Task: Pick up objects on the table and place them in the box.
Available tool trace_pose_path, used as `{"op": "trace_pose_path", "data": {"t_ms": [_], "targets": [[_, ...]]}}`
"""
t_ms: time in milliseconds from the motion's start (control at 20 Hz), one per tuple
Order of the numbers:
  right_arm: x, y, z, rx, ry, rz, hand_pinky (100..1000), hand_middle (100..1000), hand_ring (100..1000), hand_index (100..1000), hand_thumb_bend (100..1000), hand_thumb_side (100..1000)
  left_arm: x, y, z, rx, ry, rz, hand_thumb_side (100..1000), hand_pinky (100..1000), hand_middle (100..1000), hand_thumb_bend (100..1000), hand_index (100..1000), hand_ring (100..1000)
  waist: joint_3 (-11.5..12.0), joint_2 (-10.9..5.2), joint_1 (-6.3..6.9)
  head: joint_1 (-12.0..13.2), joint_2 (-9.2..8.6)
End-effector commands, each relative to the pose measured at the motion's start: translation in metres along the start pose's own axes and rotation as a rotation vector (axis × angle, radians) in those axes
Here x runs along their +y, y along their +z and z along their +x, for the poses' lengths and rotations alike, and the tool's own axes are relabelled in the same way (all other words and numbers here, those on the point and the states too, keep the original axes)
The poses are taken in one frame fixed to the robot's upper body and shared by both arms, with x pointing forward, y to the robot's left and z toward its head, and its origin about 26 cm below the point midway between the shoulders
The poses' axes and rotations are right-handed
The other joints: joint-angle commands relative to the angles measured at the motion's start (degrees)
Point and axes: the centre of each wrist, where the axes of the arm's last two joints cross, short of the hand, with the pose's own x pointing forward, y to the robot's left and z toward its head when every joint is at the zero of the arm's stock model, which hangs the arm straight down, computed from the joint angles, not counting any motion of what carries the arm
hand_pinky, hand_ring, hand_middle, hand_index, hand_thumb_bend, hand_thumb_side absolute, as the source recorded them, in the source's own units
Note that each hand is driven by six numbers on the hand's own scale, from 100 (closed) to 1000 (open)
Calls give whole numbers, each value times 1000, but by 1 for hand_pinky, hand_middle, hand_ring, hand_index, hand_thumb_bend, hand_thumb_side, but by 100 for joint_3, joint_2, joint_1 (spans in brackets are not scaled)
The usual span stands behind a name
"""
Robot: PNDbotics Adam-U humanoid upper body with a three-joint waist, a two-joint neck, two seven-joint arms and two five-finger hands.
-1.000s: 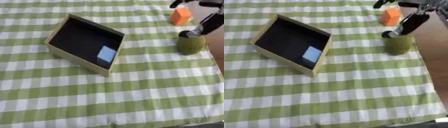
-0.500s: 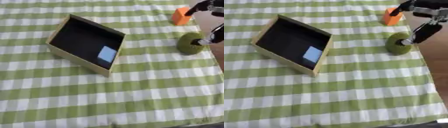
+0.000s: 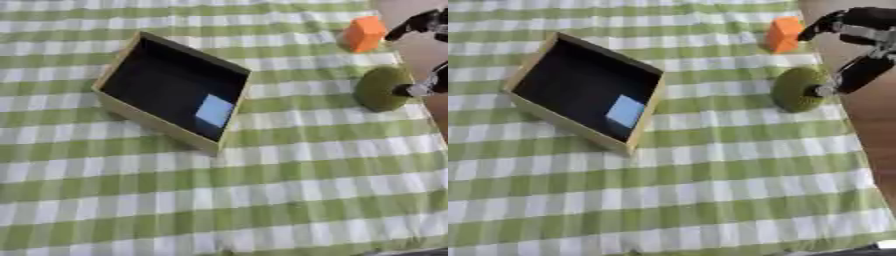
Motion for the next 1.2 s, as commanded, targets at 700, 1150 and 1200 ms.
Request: {"op": "trace_pose_path", "data": {"t_ms": [700, 1150, 1200], "targets": [[5, -11, -18, 40, -9, 43, 916, 809, 933, 896, 487, 349, -1, -5, 6, -20, 0, -9, 842, 813, 848, 202, 844, 816, 52, 53, 117, -3, -126], [14, -22, -22, 63, -6, 84, 919, 762, 926, 864, 485, 345, -2, -5, 6, -18, 7, -12, 844, 813, 849, 203, 843, 816, 96, 93, 100, 19, -130], [16, -23, -23, 69, -7, 88, 916, 732, 916, 840, 443, 340, -2, -5, 6, -17, 7, -12, 845, 813, 848, 203, 843, 816, 97, 94, 100, 20, -127]]}}
